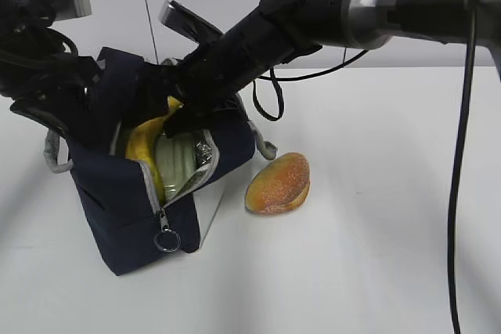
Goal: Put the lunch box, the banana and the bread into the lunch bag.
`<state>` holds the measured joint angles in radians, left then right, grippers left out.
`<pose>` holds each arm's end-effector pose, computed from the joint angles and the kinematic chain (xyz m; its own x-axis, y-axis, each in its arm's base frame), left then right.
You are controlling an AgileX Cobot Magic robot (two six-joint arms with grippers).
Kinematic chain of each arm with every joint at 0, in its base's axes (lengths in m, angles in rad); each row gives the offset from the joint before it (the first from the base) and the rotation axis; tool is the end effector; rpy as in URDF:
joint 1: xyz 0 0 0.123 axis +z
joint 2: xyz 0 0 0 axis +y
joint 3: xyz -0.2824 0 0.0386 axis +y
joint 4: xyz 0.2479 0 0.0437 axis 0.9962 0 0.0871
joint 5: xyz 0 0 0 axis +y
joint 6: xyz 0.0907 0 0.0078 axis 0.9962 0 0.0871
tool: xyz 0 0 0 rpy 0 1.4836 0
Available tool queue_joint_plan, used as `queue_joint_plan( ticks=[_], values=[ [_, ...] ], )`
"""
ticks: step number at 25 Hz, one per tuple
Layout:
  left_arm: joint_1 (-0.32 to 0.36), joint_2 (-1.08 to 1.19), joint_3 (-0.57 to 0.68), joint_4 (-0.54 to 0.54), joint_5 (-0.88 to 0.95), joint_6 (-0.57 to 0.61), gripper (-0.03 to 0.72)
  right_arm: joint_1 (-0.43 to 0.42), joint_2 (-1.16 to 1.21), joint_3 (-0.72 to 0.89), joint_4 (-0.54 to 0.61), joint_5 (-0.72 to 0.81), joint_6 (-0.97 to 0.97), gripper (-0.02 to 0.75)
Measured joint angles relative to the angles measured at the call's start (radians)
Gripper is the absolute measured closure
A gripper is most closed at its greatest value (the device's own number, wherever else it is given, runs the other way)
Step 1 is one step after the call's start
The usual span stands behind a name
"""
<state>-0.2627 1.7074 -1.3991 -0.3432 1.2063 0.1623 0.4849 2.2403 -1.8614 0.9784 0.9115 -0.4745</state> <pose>0.3210 -0.1160 0.2787 -0.9416 0.2882 -0.1741 0.3298 0.8937 -0.3042 0.4090 0.2830 0.2149 -0.8614 -0.2313 -0.4522 -0.4978 0.5616 0.6610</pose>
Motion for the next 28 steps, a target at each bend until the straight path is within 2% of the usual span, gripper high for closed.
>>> queue_joint_plan(
  ticks=[3, 6, 11, 15, 23, 28],
  values=[
    [0.000, 0.000, 0.000, 0.000, 0.002, 0.000, 0.671, 0.000, 0.000, -0.017, -0.050, 0.014, 0.018, 0.093],
    [0.000, 0.000, 0.000, 0.002, 0.002, 0.000, 0.671, 0.000, 0.000, -0.076, -0.162, 0.060, 0.084, 0.069],
    [0.000, 0.000, 0.000, 0.005, 0.002, 0.000, 0.671, 0.000, 0.000, -0.228, -0.390, 0.212, 0.256, 0.069],
    [0.000, 0.000, 0.000, 0.008, 0.002, 0.000, 0.671, 0.000, 0.000, -0.331, -0.519, 0.309, 0.377, 0.073],
    [0.000, 0.000, 0.000, 0.010, 0.002, 0.000, 0.671, 0.000, 0.000, -0.431, -0.615, 0.327, 0.557, 0.159],
    [0.000, 0.000, 0.000, 0.026, 0.002, 0.000, 0.671, 0.000, -0.011, -0.433, -0.664, 0.331, 0.686, 0.175]
  ],
)
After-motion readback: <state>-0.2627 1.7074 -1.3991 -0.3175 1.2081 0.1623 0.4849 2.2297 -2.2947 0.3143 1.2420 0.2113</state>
